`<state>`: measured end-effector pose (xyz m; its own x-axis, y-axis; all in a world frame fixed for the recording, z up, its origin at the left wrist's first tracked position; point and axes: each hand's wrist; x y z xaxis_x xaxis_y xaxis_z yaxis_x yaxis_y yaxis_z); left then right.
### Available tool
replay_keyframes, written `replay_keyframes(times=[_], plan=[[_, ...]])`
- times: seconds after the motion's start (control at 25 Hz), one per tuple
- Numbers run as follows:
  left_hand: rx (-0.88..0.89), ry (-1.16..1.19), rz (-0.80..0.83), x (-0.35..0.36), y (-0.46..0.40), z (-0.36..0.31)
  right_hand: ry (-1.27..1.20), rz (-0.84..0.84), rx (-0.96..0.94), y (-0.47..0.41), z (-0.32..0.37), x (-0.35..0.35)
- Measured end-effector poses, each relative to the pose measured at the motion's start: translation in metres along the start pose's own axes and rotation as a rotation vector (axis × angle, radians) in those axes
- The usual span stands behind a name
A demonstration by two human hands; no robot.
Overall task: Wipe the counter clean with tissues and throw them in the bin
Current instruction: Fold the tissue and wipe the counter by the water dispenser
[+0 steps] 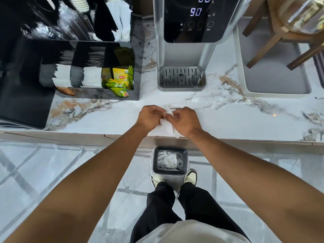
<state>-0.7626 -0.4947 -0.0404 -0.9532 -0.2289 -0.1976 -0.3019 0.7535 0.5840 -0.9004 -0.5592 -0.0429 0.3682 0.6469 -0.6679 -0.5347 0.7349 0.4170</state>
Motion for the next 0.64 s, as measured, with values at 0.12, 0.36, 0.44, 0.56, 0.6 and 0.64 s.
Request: replay_keyframes(times=[0.12, 0.36, 0.44, 0.56, 0.6, 0.64], plan=[[-0.116, 0.409, 0.099, -0.011, 0.003, -0.002, -0.026, -0.010, 0.023, -0.008, 0.008, 0.005], [0.070, 0.185, -0.124, -0.026, -0.003, 0.015, -0.303, -0.098, 0.069, -0.021, 0.014, -0.001], [0.276, -0.390, -0.230, -0.039, -0.004, 0.029, -0.207, -0.174, 0.008, -0.023, 0.004, -0.013], [0.526, -0.817, -0.173, -0.051, -0.010, 0.044, 0.003, -0.218, -0.079, -0.028, -0.017, -0.031], [0.571, -0.885, -0.158, -0.052, -0.013, 0.046, 0.065, -0.203, -0.103, -0.030, -0.024, -0.034], [0.597, -0.939, -0.151, -0.053, -0.016, 0.048, 0.117, -0.181, -0.118, -0.032, -0.030, -0.035]])
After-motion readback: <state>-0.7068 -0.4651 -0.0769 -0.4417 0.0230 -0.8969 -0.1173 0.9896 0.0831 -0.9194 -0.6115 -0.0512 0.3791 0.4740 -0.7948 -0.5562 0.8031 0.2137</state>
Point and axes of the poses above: each hand's wrist, its own y-axis away from the middle knuckle, its own x-axis out of the palm, z = x × y, and after that the axes turned 8 degrees about z, right-handed
